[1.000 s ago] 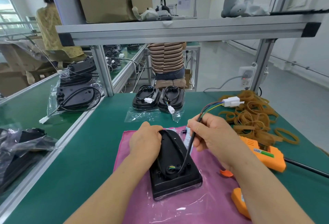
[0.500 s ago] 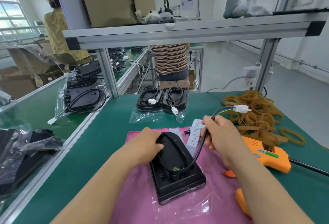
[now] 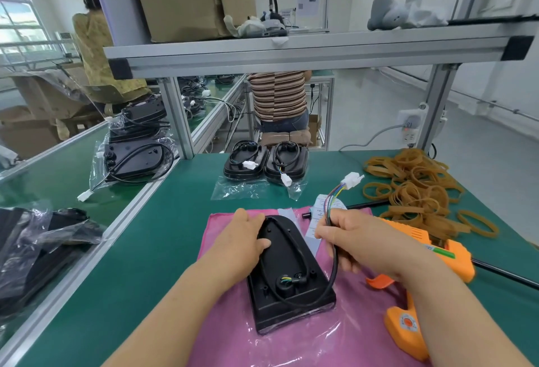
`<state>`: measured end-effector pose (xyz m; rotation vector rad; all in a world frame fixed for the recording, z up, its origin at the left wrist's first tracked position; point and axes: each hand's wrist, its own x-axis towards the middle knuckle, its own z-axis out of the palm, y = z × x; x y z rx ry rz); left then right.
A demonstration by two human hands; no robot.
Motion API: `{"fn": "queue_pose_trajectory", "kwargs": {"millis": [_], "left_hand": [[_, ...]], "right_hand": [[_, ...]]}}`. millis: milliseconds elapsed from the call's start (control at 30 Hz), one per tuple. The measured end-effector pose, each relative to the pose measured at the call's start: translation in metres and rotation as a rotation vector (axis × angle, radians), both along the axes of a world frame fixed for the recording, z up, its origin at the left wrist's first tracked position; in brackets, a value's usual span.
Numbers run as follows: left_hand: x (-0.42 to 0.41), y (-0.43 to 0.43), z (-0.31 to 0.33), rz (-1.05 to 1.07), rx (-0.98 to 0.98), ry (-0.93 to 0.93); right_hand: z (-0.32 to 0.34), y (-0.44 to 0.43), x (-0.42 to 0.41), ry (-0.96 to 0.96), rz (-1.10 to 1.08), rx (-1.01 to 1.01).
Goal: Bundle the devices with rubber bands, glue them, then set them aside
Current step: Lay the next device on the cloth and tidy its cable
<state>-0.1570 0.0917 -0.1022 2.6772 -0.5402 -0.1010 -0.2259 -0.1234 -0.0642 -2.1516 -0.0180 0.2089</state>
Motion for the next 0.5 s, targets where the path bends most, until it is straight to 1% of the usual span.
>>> {"fn": "queue_pose_trajectory", "kwargs": {"millis": [67, 100, 233, 333, 433, 500], "left_hand": [[-0.005, -0.002, 0.0, 0.001, 0.024, -0.057], [-0.007, -0.003, 0.0, 0.003, 0.034, -0.075], [-0.01, -0.005, 0.002, 0.022, 0.017, -0.075], [-0.009, -0.004, 0.002, 0.024, -0.005, -0.066], [-0.007, -0.004, 0.0, 0.014, -0.023, -0.067], [-0.006, -0.003, -0.002, 0.002, -0.038, -0.071]], "right_hand": [[-0.008, -0.004, 0.008, -0.026, -0.069, -0.134], [-0.011, -0.004, 0.012, -0.036, -0.093, -0.155], [-0.017, 0.007, 0.032, -0.113, -0.143, -0.132], [-0.015, 0.02, 0.048, -0.112, -0.105, -0.174], [-0.017, 0.027, 0.058, -0.061, -0.093, -0.041], [-0.02, 0.031, 0.062, -0.052, -0.096, -0.029]]}}
